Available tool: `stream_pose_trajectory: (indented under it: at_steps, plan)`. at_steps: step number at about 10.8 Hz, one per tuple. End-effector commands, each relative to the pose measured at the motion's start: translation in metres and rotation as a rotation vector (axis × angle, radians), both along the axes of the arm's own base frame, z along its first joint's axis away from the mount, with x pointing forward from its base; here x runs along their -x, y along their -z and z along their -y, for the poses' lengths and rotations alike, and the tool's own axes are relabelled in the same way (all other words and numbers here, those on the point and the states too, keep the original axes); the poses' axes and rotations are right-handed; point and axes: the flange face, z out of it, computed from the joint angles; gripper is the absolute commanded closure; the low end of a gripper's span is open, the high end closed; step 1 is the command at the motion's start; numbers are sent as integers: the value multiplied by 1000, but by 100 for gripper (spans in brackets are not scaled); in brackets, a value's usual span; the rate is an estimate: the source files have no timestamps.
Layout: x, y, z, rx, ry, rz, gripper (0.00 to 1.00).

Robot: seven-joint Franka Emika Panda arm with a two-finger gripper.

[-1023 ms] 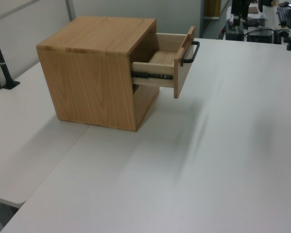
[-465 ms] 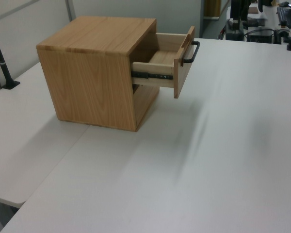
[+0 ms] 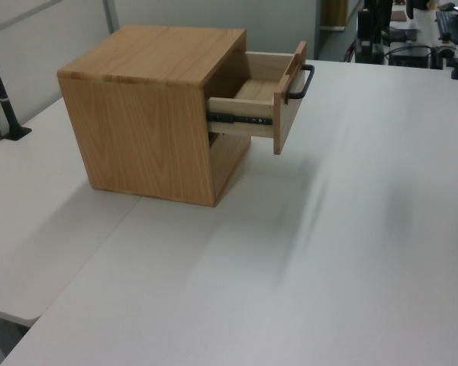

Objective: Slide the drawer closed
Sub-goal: 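Move the gripper down to the open drawer's front panel near the handle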

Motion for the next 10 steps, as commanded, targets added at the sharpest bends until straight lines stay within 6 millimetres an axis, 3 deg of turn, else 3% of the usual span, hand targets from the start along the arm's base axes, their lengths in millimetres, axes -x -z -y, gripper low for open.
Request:
stream_pose_trajectory:
  at_steps: [1,2,4,7,8,10]
  plan:
    - [-20,11,-19,-41,-173,33,97]
    - [-27,13,-34,-39,-202,63,100]
    - [-49,39,-62,-34,-247,84,100]
    - [-73,59,-80,-33,-258,151,100]
    - [-81,66,-97,-30,-274,180,100]
    - [-106,66,-103,-31,-185,288,100]
